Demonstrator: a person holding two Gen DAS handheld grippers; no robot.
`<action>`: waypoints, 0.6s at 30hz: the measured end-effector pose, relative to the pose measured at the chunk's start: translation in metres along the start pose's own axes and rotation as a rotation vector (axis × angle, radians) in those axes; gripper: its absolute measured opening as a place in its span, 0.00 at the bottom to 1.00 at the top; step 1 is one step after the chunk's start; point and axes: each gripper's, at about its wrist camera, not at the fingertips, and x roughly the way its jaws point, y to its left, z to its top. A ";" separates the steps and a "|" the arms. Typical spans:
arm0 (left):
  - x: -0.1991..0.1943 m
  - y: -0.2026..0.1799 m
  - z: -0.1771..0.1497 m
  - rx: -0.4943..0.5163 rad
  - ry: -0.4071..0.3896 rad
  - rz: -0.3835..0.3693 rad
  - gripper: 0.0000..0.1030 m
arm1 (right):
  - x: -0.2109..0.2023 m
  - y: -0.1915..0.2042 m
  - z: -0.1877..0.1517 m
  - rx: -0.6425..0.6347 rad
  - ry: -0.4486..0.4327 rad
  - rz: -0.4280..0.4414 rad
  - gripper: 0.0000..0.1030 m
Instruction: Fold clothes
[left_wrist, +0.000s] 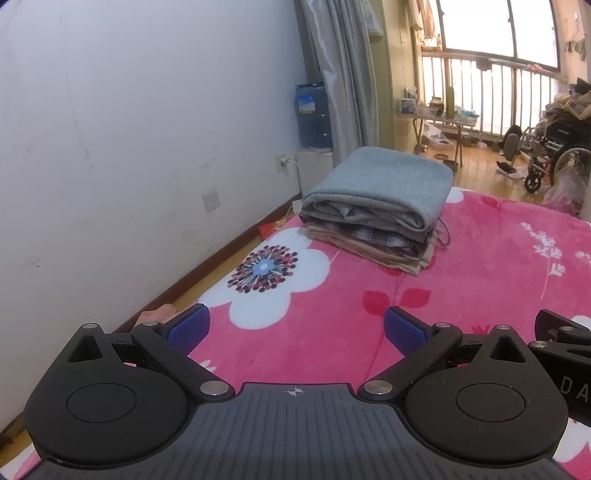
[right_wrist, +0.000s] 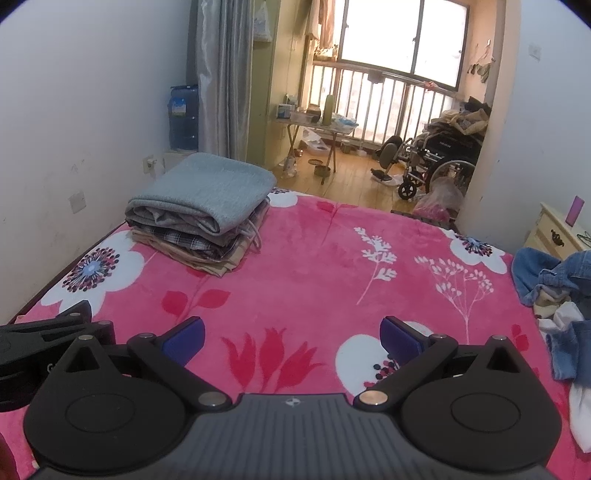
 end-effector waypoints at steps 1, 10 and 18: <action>0.000 0.001 0.000 0.000 0.001 0.001 0.98 | 0.000 0.000 0.000 -0.001 0.001 0.001 1.00; 0.002 0.003 -0.002 0.001 0.007 0.005 0.98 | 0.000 0.004 -0.002 -0.002 0.003 0.006 1.00; 0.003 0.003 -0.003 0.001 0.010 0.011 0.98 | 0.000 0.005 -0.003 0.001 0.005 0.010 1.00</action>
